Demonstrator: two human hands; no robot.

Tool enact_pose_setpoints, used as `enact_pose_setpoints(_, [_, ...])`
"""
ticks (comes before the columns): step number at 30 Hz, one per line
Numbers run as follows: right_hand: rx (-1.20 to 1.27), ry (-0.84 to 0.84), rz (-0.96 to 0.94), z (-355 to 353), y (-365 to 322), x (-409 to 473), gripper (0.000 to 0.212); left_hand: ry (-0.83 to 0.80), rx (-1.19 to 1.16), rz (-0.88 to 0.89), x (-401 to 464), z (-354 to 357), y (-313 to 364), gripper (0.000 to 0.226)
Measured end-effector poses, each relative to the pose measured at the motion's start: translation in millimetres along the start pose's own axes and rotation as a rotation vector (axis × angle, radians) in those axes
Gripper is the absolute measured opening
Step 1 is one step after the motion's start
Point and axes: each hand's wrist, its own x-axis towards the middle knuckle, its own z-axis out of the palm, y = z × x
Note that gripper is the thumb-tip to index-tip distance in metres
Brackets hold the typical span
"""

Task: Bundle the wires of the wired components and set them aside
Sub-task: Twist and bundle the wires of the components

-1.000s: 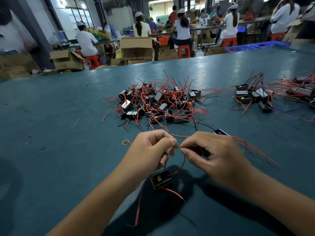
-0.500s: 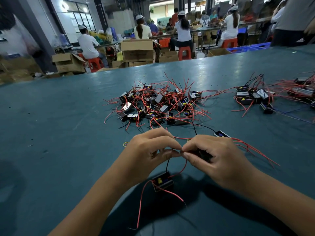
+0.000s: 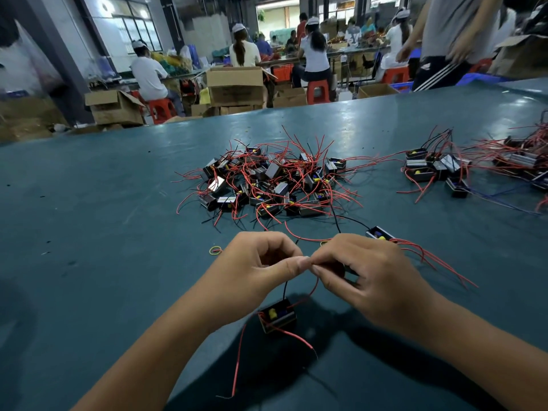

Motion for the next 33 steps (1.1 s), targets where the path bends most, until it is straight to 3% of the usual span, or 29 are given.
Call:
enact_pose_setpoints(3, [-0.024, 0.006, -0.026, 0.2, -1.5, 0.5, 0.010, -0.041, -0.342, -0.272, -1.7, 4.0, 4.9, 0.024])
enact_pose_setpoints(6, [-0.061, 0.014, -0.039, 0.5, -1.8, 1.3, 0.009, -0.088, -0.555, -0.404, -2.9, 8.6, 9.7, 0.016])
enact_pose_setpoints(8, [-0.040, 0.031, -0.008, 0.4, -0.1, 1.2, 0.008, -0.031, -0.477, -0.333, -1.9, 9.8, 8.7, 0.016])
enact_pose_setpoints(12, [0.019, 0.039, 0.050, -0.1, 3.2, -0.2, 0.007, 0.172, 0.119, 0.126, -1.0, 0.7, 1.2, 0.012])
enact_pose_setpoints(16, [0.023, 0.032, 0.060, 0.0, 3.6, -0.5, 0.007, 0.147, 0.467, 0.468, 0.0, -7.2, -4.6, 0.014])
enact_pose_setpoints(27, [-0.003, -0.006, 0.010, -0.8, 1.1, -1.0, 0.007, 0.111, 0.607, 0.568, 2.3, -3.9, -4.3, 0.014])
enact_pose_setpoints(30, [-0.022, -0.002, -0.003, -1.3, -0.1, -0.6, 0.012, 0.084, 0.492, 0.451, -0.1, -0.3, -1.3, 0.014])
enact_pose_setpoints(33, [-0.017, 0.008, -0.023, -1.7, -1.4, 0.6, 0.019, 0.026, 0.212, 0.218, -2.1, 0.3, -0.4, 0.016])
